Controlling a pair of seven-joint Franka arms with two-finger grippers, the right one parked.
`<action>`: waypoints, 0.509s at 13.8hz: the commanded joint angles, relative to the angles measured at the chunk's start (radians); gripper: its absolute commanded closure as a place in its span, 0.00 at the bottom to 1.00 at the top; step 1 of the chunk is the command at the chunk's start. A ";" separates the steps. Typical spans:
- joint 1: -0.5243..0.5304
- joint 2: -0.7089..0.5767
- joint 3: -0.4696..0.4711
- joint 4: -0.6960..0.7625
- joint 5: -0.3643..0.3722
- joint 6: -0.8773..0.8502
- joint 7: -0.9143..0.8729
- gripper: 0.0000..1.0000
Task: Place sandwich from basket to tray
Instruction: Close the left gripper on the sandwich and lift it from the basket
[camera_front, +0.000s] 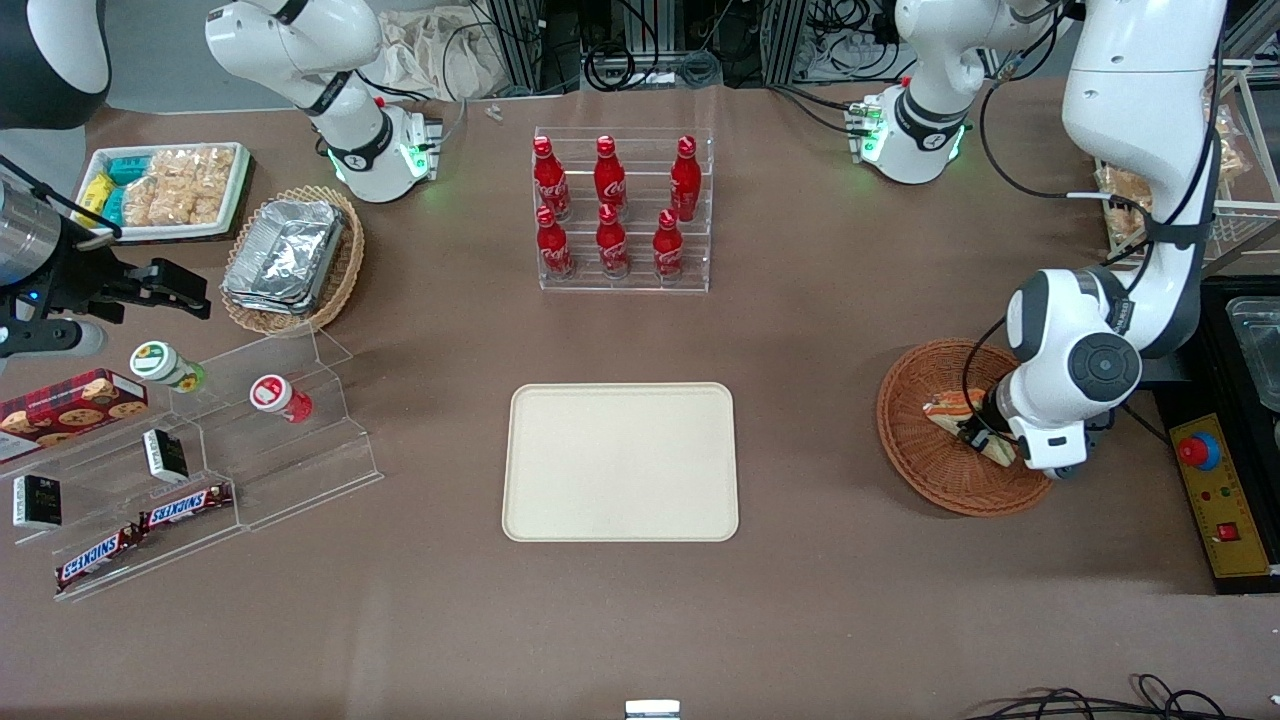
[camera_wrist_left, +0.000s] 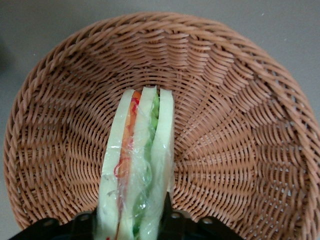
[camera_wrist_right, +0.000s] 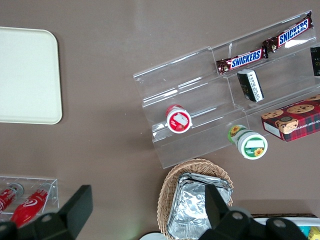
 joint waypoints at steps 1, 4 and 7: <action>0.005 -0.099 -0.002 0.024 0.012 -0.071 0.033 1.00; -0.006 -0.133 -0.069 0.214 -0.034 -0.315 0.117 1.00; -0.006 -0.126 -0.236 0.337 -0.054 -0.426 0.187 1.00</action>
